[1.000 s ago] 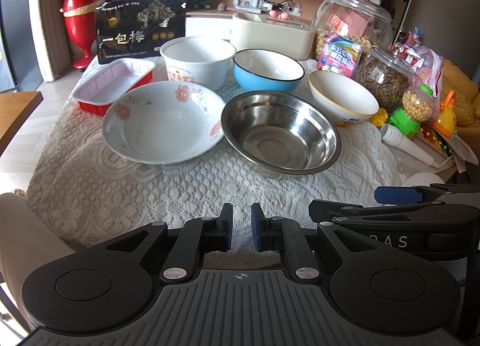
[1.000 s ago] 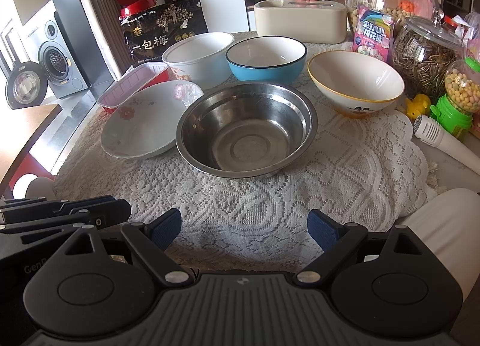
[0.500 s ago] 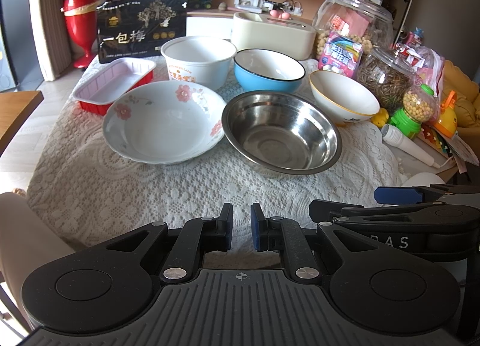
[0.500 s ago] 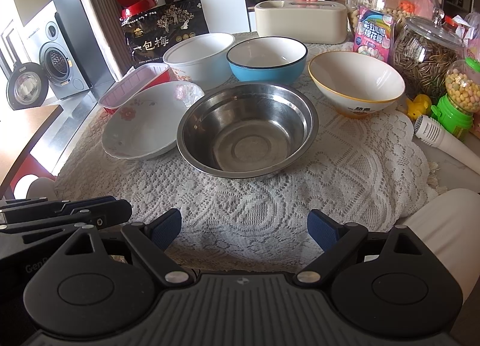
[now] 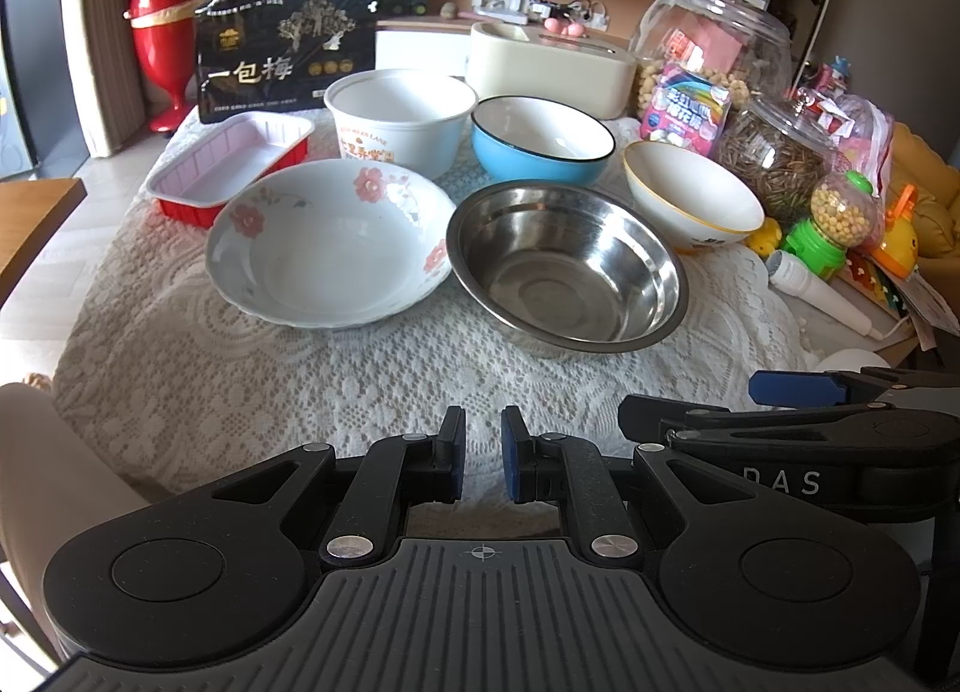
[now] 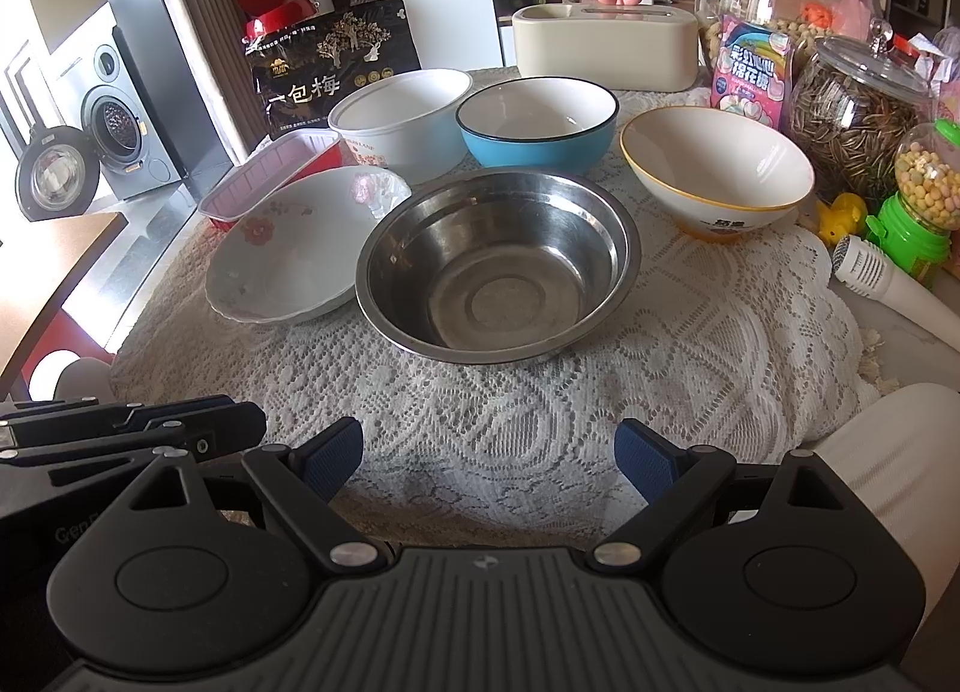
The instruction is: Organize plates and bowls
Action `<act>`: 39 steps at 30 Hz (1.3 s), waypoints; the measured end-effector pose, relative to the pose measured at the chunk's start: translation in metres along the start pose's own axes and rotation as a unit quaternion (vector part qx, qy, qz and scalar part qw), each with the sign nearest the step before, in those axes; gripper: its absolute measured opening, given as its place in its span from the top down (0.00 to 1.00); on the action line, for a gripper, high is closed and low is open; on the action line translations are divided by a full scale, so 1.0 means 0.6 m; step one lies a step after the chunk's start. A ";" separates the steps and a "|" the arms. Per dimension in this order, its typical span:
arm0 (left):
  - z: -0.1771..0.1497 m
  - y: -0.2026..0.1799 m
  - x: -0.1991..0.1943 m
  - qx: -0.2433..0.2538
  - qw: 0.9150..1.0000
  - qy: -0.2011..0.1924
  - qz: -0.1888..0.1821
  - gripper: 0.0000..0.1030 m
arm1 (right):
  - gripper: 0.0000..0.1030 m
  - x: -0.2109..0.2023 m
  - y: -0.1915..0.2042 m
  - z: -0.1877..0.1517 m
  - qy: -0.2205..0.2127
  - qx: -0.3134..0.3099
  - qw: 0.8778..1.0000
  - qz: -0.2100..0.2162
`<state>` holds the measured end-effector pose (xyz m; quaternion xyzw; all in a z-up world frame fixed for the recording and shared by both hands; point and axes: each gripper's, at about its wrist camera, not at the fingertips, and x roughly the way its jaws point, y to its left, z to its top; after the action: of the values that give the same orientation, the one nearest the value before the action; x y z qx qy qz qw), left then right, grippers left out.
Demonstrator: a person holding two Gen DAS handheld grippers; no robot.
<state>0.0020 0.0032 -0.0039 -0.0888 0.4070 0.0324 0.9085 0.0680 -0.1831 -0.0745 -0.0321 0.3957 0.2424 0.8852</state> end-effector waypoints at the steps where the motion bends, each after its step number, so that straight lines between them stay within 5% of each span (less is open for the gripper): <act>1: 0.001 0.001 0.002 -0.001 1.000 0.001 -0.001 0.86 | 0.11 0.002 -0.001 0.001 -0.001 0.001 1.000 0.001; 8: 0.021 0.017 0.032 -0.022 1.000 0.008 0.007 0.86 | 0.11 0.024 -0.013 0.017 -0.009 0.001 1.000 -0.003; 13: 0.058 0.040 0.054 -0.036 0.998 -0.035 -0.041 0.86 | 0.11 0.048 -0.029 0.039 -0.025 0.000 1.000 -0.014; 18: 0.088 0.053 0.098 -0.040 0.998 -0.038 -0.043 0.86 | 0.11 0.081 -0.059 0.071 -0.045 0.019 0.998 -0.037; 28: 0.128 0.093 0.173 -0.107 0.989 -0.004 -0.098 0.86 | 0.36 0.153 -0.099 0.115 -0.053 0.027 0.997 -0.046; 34: 0.136 0.090 0.187 -0.104 0.990 -0.011 -0.091 0.84 | 0.44 0.185 -0.092 0.118 -0.031 0.031 0.998 -0.046; 39: 0.133 0.091 0.188 -0.101 0.990 -0.016 -0.096 0.84 | 0.63 0.205 -0.084 0.102 -0.001 0.020 0.999 -0.036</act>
<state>0.1285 0.0705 -0.0433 -0.2179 0.3767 -0.0124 0.9003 0.2029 -0.1626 -0.1271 -0.0287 0.3982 0.2025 0.8942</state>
